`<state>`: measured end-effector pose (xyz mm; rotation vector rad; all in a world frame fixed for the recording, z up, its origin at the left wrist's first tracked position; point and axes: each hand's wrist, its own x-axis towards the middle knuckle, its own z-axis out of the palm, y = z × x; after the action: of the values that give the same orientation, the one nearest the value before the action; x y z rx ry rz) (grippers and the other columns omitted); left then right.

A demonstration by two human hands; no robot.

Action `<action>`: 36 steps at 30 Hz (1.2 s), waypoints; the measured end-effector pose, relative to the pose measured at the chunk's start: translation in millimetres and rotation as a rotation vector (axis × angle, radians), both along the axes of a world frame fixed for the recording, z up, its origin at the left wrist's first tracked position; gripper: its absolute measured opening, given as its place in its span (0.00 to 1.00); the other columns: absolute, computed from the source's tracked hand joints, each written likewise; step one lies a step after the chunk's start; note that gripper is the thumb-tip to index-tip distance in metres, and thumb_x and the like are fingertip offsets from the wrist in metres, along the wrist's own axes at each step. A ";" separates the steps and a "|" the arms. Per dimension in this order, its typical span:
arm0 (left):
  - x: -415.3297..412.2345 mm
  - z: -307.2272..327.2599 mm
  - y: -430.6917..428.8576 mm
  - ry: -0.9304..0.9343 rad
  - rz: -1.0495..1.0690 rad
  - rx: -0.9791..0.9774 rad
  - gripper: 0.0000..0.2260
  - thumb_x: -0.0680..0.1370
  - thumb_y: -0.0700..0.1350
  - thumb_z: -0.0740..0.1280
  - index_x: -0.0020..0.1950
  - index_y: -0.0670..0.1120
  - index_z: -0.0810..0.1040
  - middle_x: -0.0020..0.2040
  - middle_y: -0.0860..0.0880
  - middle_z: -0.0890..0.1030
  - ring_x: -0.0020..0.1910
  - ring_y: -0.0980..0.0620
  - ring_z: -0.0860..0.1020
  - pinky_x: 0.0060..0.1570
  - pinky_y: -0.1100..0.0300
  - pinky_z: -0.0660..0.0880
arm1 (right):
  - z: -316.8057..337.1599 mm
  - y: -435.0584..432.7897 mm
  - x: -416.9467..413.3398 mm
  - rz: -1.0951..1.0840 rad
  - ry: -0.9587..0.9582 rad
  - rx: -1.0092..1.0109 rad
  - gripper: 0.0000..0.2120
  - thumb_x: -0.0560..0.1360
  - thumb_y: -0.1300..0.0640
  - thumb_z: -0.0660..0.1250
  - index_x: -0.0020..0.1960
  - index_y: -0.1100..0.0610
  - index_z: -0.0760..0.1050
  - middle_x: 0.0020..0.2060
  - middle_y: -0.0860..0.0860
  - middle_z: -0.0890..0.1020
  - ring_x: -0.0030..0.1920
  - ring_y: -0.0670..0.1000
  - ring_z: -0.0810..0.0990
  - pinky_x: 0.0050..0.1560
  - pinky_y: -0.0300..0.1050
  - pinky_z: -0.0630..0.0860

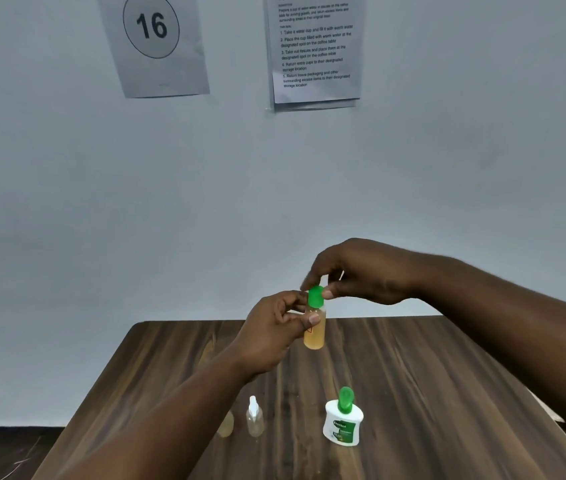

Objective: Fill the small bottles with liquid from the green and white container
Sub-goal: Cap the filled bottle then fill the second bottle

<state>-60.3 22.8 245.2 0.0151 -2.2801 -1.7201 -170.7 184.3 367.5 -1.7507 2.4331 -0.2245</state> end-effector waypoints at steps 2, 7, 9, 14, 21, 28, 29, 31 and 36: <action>-1.8 -2.3 -1.5 -0.016 -0.011 -0.023 0.08 0.79 0.45 0.71 0.58 0.48 0.83 0.51 0.49 0.85 0.51 0.50 0.84 0.61 0.45 0.78 | -4.8 -4.0 0.2 -0.030 0.139 0.023 0.08 0.78 0.45 0.67 0.55 0.43 0.81 0.48 0.41 0.83 0.46 0.43 0.80 0.46 0.42 0.76; -5.7 -7.2 -3.7 -0.023 -0.023 0.006 0.09 0.79 0.45 0.71 0.59 0.48 0.82 0.51 0.48 0.85 0.52 0.48 0.84 0.61 0.44 0.79 | -7.2 -10.5 -5.1 -0.113 0.213 0.024 0.23 0.76 0.30 0.54 0.55 0.43 0.79 0.46 0.43 0.82 0.44 0.45 0.79 0.44 0.44 0.75; -8.0 -8.2 -7.6 -0.020 -0.022 -0.008 0.08 0.79 0.45 0.71 0.58 0.48 0.83 0.51 0.48 0.84 0.51 0.48 0.84 0.60 0.45 0.79 | -2.7 -6.9 -7.1 -0.001 0.113 0.072 0.15 0.78 0.40 0.63 0.63 0.39 0.74 0.53 0.38 0.80 0.49 0.42 0.79 0.49 0.42 0.76; -12.2 -14.7 -7.8 -0.019 -0.044 0.001 0.08 0.79 0.45 0.71 0.58 0.49 0.83 0.50 0.46 0.84 0.52 0.44 0.83 0.61 0.41 0.78 | -13.9 -12.6 -12.6 -0.147 0.408 0.052 0.26 0.75 0.29 0.54 0.41 0.48 0.79 0.34 0.44 0.80 0.36 0.45 0.77 0.39 0.44 0.74; -17.2 -22.4 -9.3 -0.021 -0.069 0.012 0.08 0.79 0.42 0.71 0.58 0.45 0.83 0.49 0.47 0.85 0.51 0.48 0.83 0.60 0.45 0.78 | -24.4 -11.0 -24.2 0.065 0.076 0.093 0.11 0.78 0.51 0.67 0.60 0.40 0.78 0.52 0.37 0.80 0.48 0.40 0.77 0.50 0.43 0.76; -26.1 -51.7 -12.5 -0.045 -0.112 0.104 0.09 0.79 0.44 0.70 0.57 0.45 0.83 0.51 0.42 0.84 0.52 0.48 0.81 0.62 0.42 0.75 | -57.2 -18.3 -33.0 0.075 0.144 0.091 0.09 0.80 0.48 0.64 0.58 0.44 0.76 0.51 0.42 0.81 0.48 0.42 0.77 0.47 0.41 0.73; -27.8 -56.1 -13.4 -0.052 -0.121 0.110 0.09 0.79 0.43 0.70 0.58 0.44 0.82 0.50 0.42 0.84 0.51 0.49 0.81 0.60 0.45 0.76 | -63.8 -19.1 -34.1 0.076 0.127 0.086 0.08 0.79 0.47 0.64 0.58 0.45 0.76 0.50 0.42 0.81 0.47 0.42 0.77 0.45 0.40 0.72; -31.3 -64.6 -14.7 -0.073 -0.136 0.103 0.08 0.80 0.40 0.70 0.58 0.41 0.81 0.47 0.46 0.83 0.48 0.52 0.78 0.55 0.53 0.75 | -78.3 -20.9 -36.7 0.070 0.082 0.074 0.08 0.78 0.47 0.66 0.56 0.46 0.75 0.47 0.42 0.81 0.44 0.42 0.76 0.43 0.40 0.72; -41.7 -100.8 -26.6 -0.201 -0.001 0.111 0.16 0.78 0.39 0.71 0.66 0.47 0.77 0.61 0.46 0.83 0.58 0.53 0.82 0.61 0.59 0.77 | -128.1 -26.5 -53.5 -0.015 -0.043 0.075 0.05 0.75 0.49 0.69 0.47 0.47 0.73 0.40 0.42 0.79 0.40 0.42 0.76 0.41 0.43 0.72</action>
<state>-102.1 -3.8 144.4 0.2199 -2.3175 -1.9218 -224.1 157.8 239.3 -1.6796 2.3936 -0.1685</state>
